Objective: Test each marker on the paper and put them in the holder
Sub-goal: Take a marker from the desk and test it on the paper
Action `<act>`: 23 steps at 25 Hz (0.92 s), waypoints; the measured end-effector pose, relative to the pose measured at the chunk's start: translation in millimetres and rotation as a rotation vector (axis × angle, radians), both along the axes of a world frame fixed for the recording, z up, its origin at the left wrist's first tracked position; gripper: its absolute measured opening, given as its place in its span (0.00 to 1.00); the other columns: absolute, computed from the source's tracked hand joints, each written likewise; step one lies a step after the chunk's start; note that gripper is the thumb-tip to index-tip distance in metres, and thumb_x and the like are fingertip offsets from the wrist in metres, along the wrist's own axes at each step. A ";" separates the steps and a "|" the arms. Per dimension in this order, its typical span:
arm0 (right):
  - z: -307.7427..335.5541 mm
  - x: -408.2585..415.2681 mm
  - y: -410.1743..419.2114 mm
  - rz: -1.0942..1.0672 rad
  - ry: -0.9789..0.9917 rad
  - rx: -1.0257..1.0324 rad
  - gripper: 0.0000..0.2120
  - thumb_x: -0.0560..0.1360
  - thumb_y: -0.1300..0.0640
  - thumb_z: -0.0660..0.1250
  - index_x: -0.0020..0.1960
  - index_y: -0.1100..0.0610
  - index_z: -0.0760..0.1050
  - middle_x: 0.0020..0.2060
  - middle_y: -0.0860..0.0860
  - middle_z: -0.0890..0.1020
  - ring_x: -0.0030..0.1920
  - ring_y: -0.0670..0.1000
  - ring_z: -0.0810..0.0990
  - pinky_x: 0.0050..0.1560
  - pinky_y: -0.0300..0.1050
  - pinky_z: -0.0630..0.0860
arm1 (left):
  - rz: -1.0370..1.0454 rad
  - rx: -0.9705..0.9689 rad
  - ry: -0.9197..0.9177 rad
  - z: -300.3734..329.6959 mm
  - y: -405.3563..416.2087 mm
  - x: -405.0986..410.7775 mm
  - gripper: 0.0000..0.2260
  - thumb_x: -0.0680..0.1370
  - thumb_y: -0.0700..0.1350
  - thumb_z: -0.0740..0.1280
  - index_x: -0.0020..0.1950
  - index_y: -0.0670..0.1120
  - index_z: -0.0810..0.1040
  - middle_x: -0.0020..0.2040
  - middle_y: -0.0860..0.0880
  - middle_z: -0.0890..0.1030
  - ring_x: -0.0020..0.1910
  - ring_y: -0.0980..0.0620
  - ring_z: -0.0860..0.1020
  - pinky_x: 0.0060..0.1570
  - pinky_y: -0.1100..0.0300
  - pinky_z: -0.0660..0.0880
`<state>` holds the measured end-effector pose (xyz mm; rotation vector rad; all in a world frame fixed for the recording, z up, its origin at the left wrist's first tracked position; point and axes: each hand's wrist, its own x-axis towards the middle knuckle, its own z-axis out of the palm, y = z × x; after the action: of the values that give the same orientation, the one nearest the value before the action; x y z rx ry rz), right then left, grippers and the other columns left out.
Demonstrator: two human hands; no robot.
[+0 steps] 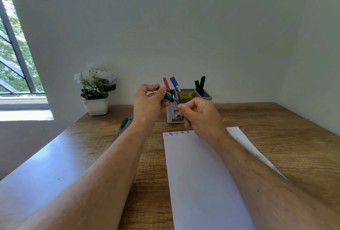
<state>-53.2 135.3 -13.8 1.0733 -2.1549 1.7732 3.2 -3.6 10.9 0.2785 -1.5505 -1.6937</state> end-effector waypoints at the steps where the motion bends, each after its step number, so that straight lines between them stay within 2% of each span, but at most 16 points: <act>1: 0.2 0.0 0.1 0.009 -0.014 -0.003 0.09 0.79 0.51 0.66 0.43 0.55 0.76 0.25 0.48 0.80 0.25 0.43 0.77 0.30 0.34 0.77 | -0.010 0.003 0.003 0.3 0.5 0.1 0.07 0.79 0.41 0.68 0.56 0.45 0.75 0.40 0.48 0.84 0.34 0.56 0.83 0.42 0.58 0.82; 5: -0.1 0.0 -2.0 0.005 -0.054 -0.021 0.10 0.79 0.49 0.65 0.46 0.55 0.77 0.29 0.48 0.82 0.28 0.43 0.79 0.31 0.35 0.77 | -0.091 0.029 0.049 2.8 7.4 0.3 0.13 0.77 0.35 0.68 0.58 0.49 0.72 0.47 0.45 0.83 0.42 0.52 0.85 0.42 0.59 0.81; 9: -1.5 -1.3 -2.0 -0.123 0.007 -0.040 0.10 0.78 0.46 0.66 0.51 0.53 0.77 0.40 0.46 0.84 0.34 0.38 0.81 0.31 0.33 0.76 | -0.005 -0.123 0.149 8.3 16.3 3.8 0.17 0.76 0.33 0.70 0.57 0.51 0.71 0.48 0.45 0.82 0.44 0.50 0.85 0.43 0.57 0.82; 12: 0.3 -3.5 2.5 -0.327 0.061 -0.107 0.11 0.77 0.44 0.67 0.53 0.50 0.75 0.37 0.40 0.80 0.35 0.35 0.80 0.30 0.29 0.74 | 0.166 -0.330 0.357 15.4 17.8 9.2 0.18 0.75 0.33 0.70 0.54 0.54 0.71 0.48 0.49 0.82 0.44 0.52 0.84 0.43 0.60 0.81; 15: -1.7 -6.7 5.1 -0.412 0.105 -0.081 0.13 0.77 0.43 0.66 0.54 0.51 0.74 0.33 0.40 0.78 0.34 0.38 0.79 0.31 0.33 0.75 | 0.266 -0.412 0.473 19.1 15.7 10.4 0.18 0.75 0.34 0.69 0.52 0.57 0.71 0.48 0.52 0.82 0.47 0.54 0.84 0.47 0.60 0.80; 17: -4.2 -6.6 4.1 -0.425 0.154 -0.028 0.14 0.77 0.42 0.65 0.54 0.51 0.74 0.34 0.42 0.78 0.35 0.40 0.79 0.33 0.36 0.76 | 0.295 -0.451 0.443 17.7 13.4 7.1 0.16 0.76 0.36 0.69 0.52 0.57 0.72 0.49 0.52 0.83 0.47 0.56 0.84 0.46 0.63 0.79; 20: -6.7 -4.3 1.4 -0.417 0.213 0.045 0.15 0.78 0.41 0.64 0.54 0.53 0.75 0.35 0.44 0.79 0.35 0.42 0.79 0.31 0.32 0.72 | 0.371 -0.537 0.346 15.1 6.5 -0.6 0.13 0.76 0.37 0.69 0.55 0.52 0.73 0.50 0.52 0.82 0.46 0.61 0.83 0.44 0.70 0.77; 23: -8.1 -3.4 -0.2 -0.418 0.233 0.081 0.16 0.78 0.40 0.63 0.53 0.52 0.75 0.39 0.47 0.82 0.38 0.46 0.82 0.32 0.33 0.73 | 0.369 -0.571 0.238 17.0 -2.0 -9.5 0.13 0.77 0.37 0.69 0.58 0.50 0.73 0.51 0.52 0.82 0.45 0.62 0.82 0.42 0.73 0.76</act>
<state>-56.7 135.1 -21.9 0.7293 -2.1261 1.3188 -6.3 -5.5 27.9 0.0546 -1.6106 -0.9183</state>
